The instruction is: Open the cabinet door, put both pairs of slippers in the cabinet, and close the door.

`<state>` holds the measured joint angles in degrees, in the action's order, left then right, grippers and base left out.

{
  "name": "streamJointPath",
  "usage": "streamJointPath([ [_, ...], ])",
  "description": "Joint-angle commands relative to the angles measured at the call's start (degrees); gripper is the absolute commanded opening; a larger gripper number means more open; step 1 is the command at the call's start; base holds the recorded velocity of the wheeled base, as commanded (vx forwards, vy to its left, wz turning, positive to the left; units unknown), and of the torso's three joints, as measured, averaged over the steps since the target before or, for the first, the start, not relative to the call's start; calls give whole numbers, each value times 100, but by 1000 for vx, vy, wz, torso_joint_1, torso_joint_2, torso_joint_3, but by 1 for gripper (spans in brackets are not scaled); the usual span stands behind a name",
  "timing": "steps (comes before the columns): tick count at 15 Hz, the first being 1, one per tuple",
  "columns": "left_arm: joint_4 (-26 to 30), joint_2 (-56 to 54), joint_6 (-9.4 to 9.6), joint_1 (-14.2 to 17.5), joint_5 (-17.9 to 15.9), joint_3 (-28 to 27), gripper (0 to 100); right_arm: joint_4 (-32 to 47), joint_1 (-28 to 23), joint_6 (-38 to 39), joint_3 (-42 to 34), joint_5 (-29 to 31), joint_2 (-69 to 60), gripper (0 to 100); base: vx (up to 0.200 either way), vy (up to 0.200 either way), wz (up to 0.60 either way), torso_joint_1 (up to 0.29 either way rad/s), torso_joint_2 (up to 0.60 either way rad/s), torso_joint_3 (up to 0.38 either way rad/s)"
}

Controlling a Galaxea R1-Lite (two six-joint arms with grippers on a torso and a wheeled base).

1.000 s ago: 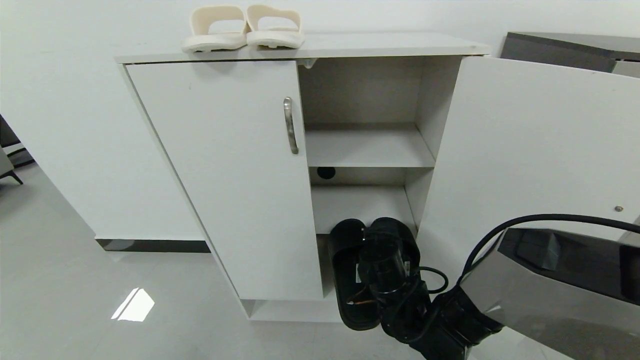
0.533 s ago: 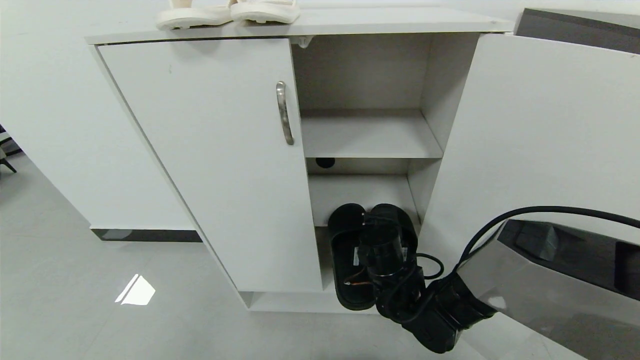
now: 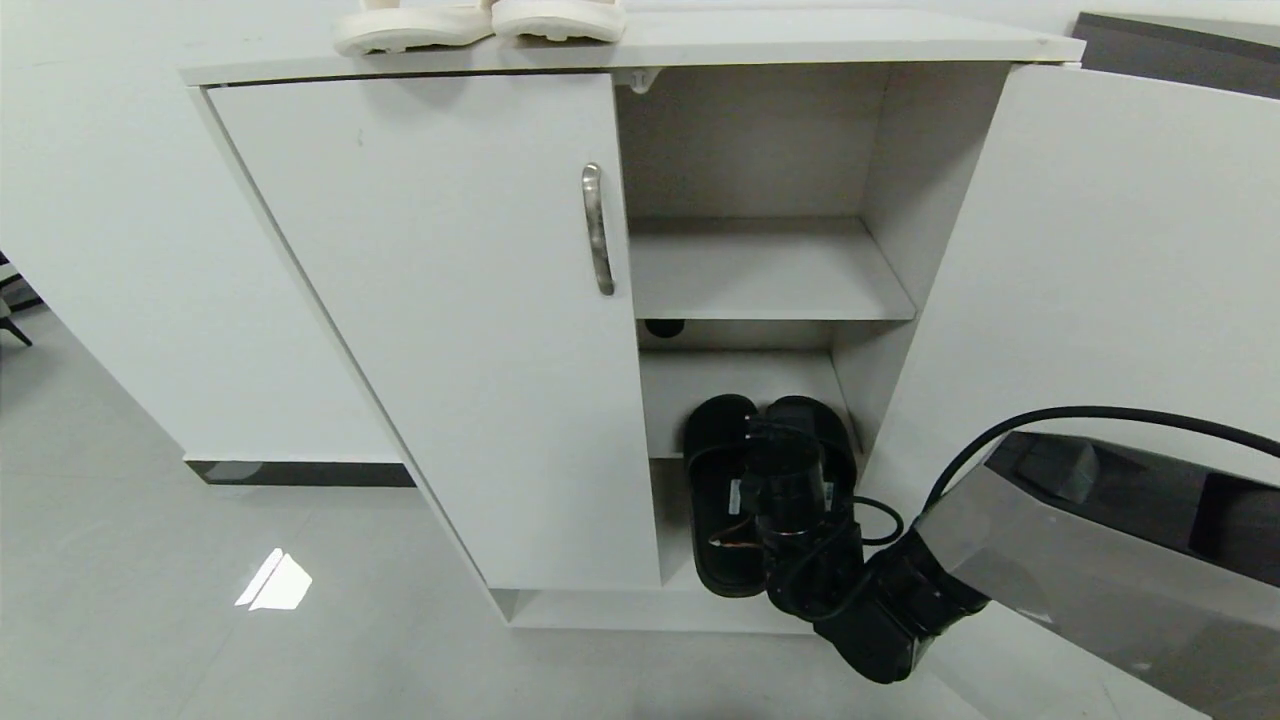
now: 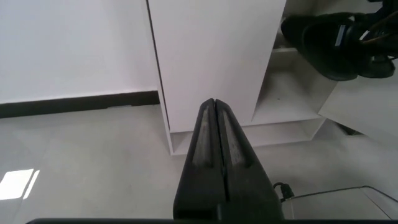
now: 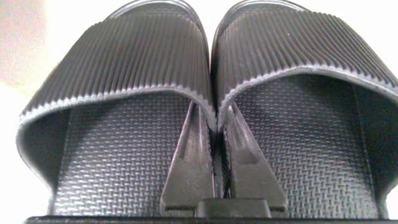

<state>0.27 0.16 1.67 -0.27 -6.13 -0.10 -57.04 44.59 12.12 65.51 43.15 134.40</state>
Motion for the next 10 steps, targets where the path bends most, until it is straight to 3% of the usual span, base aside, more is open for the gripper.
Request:
streamJointPath([
  [1,0,11,0,0,-2,1,0,-9,-47,-25,-3,0,34,0,0,0,0,0,0,0],
  [5,0,11,0,0,-2,1,0,0,-74,-131,58,18,130,0,0,0,0,0,0,0],
  [10,0,11,0,0,-2,1,0,0,-197,-236,401,-18,394,0,200,0,0,-3,3,2],
])
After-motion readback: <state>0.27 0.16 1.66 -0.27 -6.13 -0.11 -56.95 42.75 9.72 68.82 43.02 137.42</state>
